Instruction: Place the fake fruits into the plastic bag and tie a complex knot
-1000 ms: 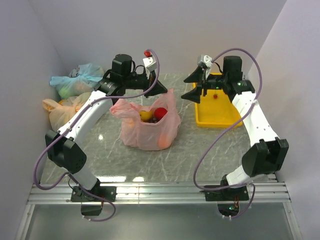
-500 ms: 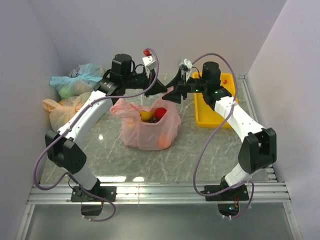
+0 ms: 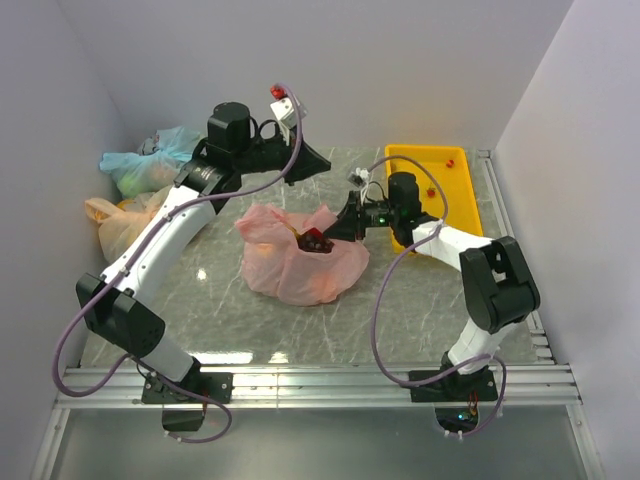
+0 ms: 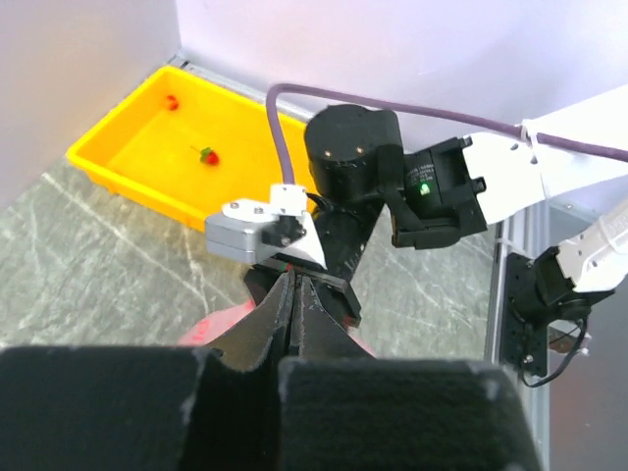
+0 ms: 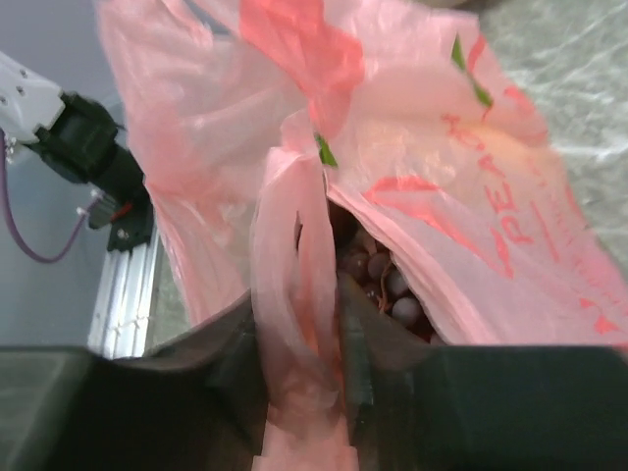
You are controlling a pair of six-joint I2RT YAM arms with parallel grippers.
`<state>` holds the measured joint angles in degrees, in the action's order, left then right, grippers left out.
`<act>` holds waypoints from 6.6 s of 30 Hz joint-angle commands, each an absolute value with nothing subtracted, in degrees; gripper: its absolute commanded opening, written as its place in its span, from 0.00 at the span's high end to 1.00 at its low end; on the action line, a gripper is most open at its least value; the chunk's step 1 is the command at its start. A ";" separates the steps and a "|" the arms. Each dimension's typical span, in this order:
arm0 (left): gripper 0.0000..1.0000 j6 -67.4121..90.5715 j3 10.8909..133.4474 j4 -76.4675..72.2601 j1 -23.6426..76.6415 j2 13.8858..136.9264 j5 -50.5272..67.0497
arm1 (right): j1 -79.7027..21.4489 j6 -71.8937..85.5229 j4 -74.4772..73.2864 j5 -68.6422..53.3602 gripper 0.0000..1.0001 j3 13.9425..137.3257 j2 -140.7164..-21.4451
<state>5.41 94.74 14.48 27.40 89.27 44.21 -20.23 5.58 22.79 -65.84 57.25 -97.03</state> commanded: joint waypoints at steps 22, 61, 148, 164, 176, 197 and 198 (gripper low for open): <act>0.16 6.15 93.96 21.02 26.10 92.81 53.26 | -21.44 15.29 36.21 -66.80 1.00 60.56 -85.60; 0.32 5.63 90.01 21.77 15.92 80.96 43.34 | -17.85 -28.96 -25.33 -68.30 1.00 67.93 -101.77; 1.00 -14.59 72.25 35.77 11.95 69.43 53.70 | -40.34 -17.04 19.18 -57.04 0.01 77.77 -97.73; 1.00 -8.97 74.01 31.83 11.87 66.89 53.27 | -40.43 -11.97 19.07 -53.44 0.85 75.24 -107.48; 1.00 -2.73 68.04 24.35 11.51 63.90 50.80 | -40.43 -7.12 19.08 -51.77 0.58 67.33 -109.25; 0.24 1.93 48.09 16.80 6.06 47.65 45.79 | -39.20 -4.48 16.96 -54.49 1.00 68.47 -108.64; 0.22 1.93 46.60 16.09 6.06 46.42 46.31 | -39.29 -3.87 17.75 -54.41 1.00 67.94 -108.46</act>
<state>2.31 50.72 19.88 6.26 49.01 46.37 -39.48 -5.30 17.21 -53.41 67.68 -110.15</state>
